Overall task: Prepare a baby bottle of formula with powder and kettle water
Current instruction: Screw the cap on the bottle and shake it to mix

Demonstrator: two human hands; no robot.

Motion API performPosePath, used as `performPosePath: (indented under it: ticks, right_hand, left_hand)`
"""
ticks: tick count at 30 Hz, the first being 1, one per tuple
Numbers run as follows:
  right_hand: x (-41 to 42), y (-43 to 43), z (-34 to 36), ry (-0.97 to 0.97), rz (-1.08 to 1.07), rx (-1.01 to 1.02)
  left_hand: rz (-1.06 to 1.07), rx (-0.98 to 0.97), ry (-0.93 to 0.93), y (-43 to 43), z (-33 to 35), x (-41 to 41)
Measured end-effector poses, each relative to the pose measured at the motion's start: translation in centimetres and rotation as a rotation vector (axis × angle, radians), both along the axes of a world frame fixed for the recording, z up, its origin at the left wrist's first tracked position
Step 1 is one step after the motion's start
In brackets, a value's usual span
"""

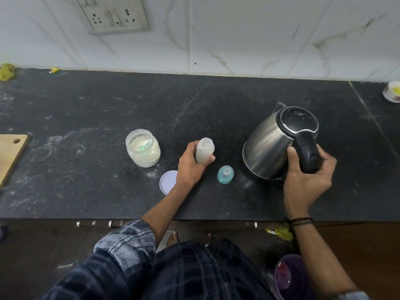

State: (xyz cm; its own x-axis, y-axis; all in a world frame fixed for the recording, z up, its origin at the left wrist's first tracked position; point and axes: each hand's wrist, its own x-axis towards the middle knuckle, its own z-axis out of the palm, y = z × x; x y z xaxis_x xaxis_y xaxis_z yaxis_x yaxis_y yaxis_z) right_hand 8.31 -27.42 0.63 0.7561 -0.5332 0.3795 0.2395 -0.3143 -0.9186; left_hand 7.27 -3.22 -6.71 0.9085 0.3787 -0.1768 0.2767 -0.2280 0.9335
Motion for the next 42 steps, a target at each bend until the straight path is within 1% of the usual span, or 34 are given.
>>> performPosePath:
  ticks: [4,7,9,10,11,12,13,14,15,16,18,21,22,24,28,30,33,38,40,42]
  right_hand:
    - [0.1,0.4,0.2,0.014,-0.031,-0.023]
    - [0.0,0.3,0.1,0.048,-0.023,-0.08]
    - [-0.6,0.0,-0.2,0.02,-0.037,-0.135]
    - [-1.1,-0.1,-0.5,-0.037,-0.078,-0.214]
    - [-1.7,-0.1,-0.8,-0.113,-0.127,-0.338]
    - [-2.4,0.1,-0.9,-0.194,-0.148,-0.49]
    - [-3.1,0.6,-1.1,-0.256,-0.126,-0.639]
    - [-3.7,1.2,-1.5,-0.285,-0.059,-0.761]
    - [-4.2,2.0,-1.9,-0.27,0.044,-0.844]
    - [-4.5,2.8,-2.5,-0.205,0.166,-0.884]
    - [-4.7,4.3,-3.6,0.028,0.384,-0.888]
    - [-3.6,5.6,-4.8,0.376,0.565,-0.866]
    - [-3.2,6.0,-5.1,0.448,0.607,-0.859]
    - [-2.4,6.6,-5.5,0.525,0.667,-0.876]
    - [-1.5,7.5,-5.9,0.602,0.693,-0.935]
    - [-1.2,7.6,-5.7,0.623,0.679,-0.909]
    - [-0.5,7.5,-4.6,0.609,0.626,-0.795]
    - [1.0,7.7,-0.6,0.516,0.59,-0.58]
    - [1.8,8.2,0.7,0.48,0.634,-0.511]
    - [2.7,8.9,1.7,0.456,0.717,-0.492]
  left_hand:
    - [-0.011,0.014,0.006,0.2,-0.1,0.2]
    - [-0.01,0.007,0.01,0.3,-0.2,0.2]
    - [-0.012,0.004,0.01,0.3,-0.3,0.2]
    - [-0.013,0.004,0.01,0.3,-0.4,0.2]
    - [-0.014,0.005,0.009,0.3,-0.4,0.3]
    - [-0.015,0.005,0.009,0.4,-0.4,0.3]
    - [-0.015,0.007,0.008,0.4,-0.5,0.3]
    - [-0.014,0.011,0.009,0.5,-0.5,0.3]
    - [-0.015,0.015,0.009,0.5,-0.6,0.3]
    - [-0.016,0.018,0.01,0.4,-0.6,0.3]
    - [-0.02,0.025,0.012,0.4,-0.6,0.3]
    - [-0.031,0.047,0.01,0.5,-0.6,0.3]
    - [-0.031,0.054,0.01,0.6,-0.6,0.3]
    - [-0.033,0.064,0.008,0.5,-0.6,0.3]
    - [-0.023,0.052,0.015,0.4,-0.3,0.3]
    - [-0.022,0.044,0.012,0.4,-0.3,0.2]
    - [-0.027,0.032,0.004,0.4,-0.4,0.2]
    - [-0.025,0.021,-0.006,0.4,-0.5,0.2]
    - [-0.024,0.02,-0.015,0.5,-0.5,0.2]
    - [-0.028,0.017,-0.018,0.6,-0.5,0.2]
